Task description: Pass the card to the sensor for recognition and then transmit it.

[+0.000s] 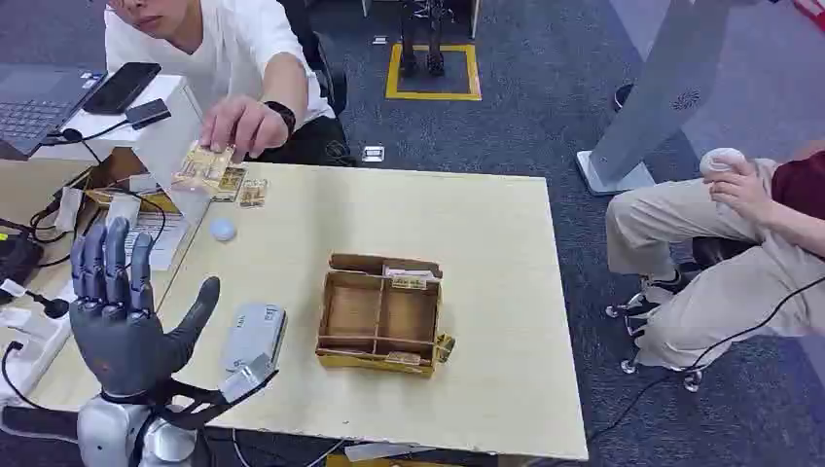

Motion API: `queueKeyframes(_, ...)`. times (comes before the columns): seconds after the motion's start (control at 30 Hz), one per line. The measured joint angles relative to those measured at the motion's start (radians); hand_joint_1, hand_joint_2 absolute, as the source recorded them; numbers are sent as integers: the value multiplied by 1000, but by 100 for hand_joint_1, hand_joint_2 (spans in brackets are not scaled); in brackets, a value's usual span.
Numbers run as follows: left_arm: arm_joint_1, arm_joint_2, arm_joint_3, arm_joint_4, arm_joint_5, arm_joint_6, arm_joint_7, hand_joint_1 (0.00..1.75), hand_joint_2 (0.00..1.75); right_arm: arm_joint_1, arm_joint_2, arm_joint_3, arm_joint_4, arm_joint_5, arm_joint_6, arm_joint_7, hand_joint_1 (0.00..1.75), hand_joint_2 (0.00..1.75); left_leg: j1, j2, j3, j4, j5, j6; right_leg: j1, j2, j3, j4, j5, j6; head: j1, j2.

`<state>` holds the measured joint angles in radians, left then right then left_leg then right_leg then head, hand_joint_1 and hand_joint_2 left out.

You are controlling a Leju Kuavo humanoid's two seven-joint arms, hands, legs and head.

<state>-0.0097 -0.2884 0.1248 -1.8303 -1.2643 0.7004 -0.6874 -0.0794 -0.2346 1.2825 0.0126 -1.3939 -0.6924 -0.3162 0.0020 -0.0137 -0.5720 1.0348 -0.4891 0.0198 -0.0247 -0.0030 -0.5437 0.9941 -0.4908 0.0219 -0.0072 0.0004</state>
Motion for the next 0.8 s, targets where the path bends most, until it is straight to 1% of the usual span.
queueKeyframes(0.13,-10,0,19,18,-24,0,8,0,175,-7,3,5,0,1,0,0,0,175,0,0,0,0,0,0,0,0,0,0,0,0,0,0)
queueKeyframes(0.33,-35,0,25,65,-164,0,62,0,175,-15,10,24,0,6,0,0,0,175,0,0,0,0,0,0,0,0,0,0,0,0,0,0)
queueKeyframes(0.4,-44,0,25,84,-195,0,80,0,175,-19,12,27,0,8,0,0,0,175,0,0,0,0,0,0,0,0,0,0,0,0,0,0)
queueKeyframes(0.63,-67,0,25,137,-224,0,114,0,175,-22,18,27,0,8,0,0,0,175,0,0,0,0,0,0,0,0,0,0,0,0,0,0)
queueKeyframes(0.8,-99,-2,25,188,-257,0,171,0,175,-25,22,27,0,6,0,-2,0,175,0,0,0,0,0,0,0,0,0,0,0,0,0,0)
